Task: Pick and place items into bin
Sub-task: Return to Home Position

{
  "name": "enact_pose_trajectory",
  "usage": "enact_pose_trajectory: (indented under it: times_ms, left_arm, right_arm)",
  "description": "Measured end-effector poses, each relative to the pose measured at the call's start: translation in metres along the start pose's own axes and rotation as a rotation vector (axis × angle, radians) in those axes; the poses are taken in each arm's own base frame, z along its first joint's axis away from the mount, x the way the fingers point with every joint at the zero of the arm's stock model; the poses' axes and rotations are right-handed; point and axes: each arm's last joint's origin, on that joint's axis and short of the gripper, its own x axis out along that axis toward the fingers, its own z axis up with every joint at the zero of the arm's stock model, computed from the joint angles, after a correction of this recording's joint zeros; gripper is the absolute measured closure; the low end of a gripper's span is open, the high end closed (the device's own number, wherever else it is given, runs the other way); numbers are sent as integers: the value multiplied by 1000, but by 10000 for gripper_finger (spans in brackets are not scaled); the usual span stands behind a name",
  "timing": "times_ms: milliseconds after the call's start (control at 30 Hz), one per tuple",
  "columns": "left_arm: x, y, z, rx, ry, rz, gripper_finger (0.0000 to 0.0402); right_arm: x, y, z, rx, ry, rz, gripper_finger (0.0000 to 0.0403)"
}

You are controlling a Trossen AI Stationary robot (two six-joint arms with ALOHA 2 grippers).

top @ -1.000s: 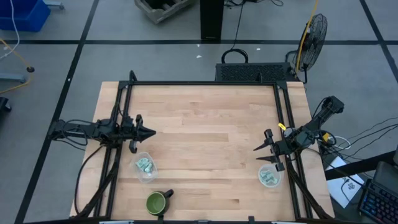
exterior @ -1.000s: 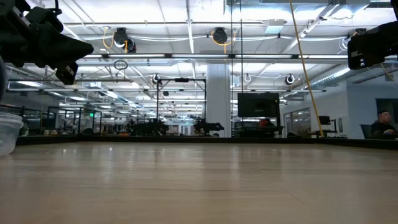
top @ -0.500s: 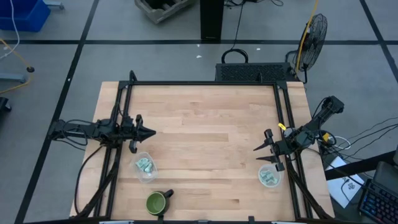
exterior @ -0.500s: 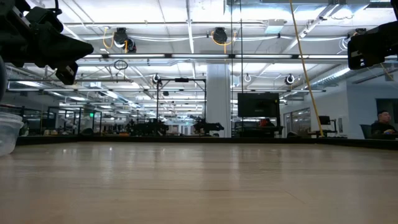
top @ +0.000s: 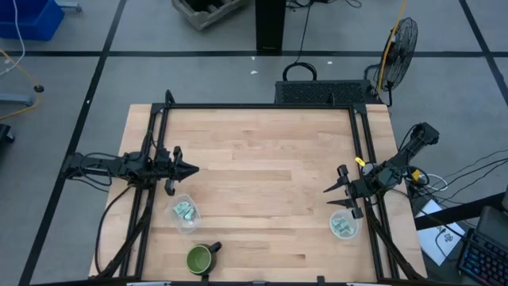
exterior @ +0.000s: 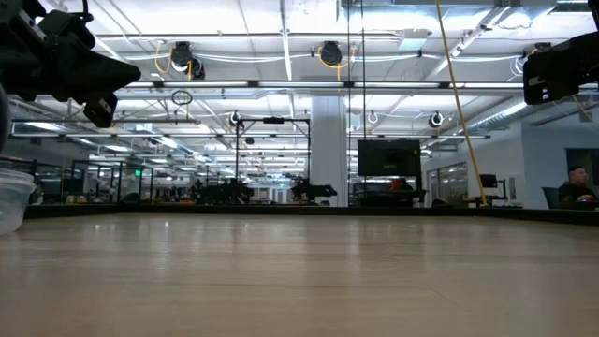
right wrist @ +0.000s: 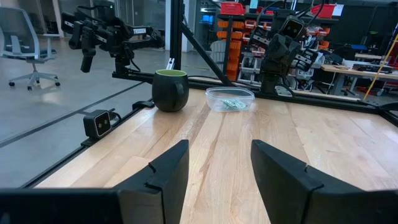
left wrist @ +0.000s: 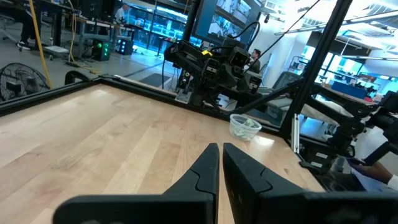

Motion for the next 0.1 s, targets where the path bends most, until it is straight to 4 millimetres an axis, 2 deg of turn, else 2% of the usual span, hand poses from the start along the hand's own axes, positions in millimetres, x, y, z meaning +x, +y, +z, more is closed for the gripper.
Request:
enact_pose_trajectory:
  times_ms: [100]
  left_arm:
    - [0,0,0,0,0,0,376]
  right_arm:
    - [0,0,0,0,0,0,236]
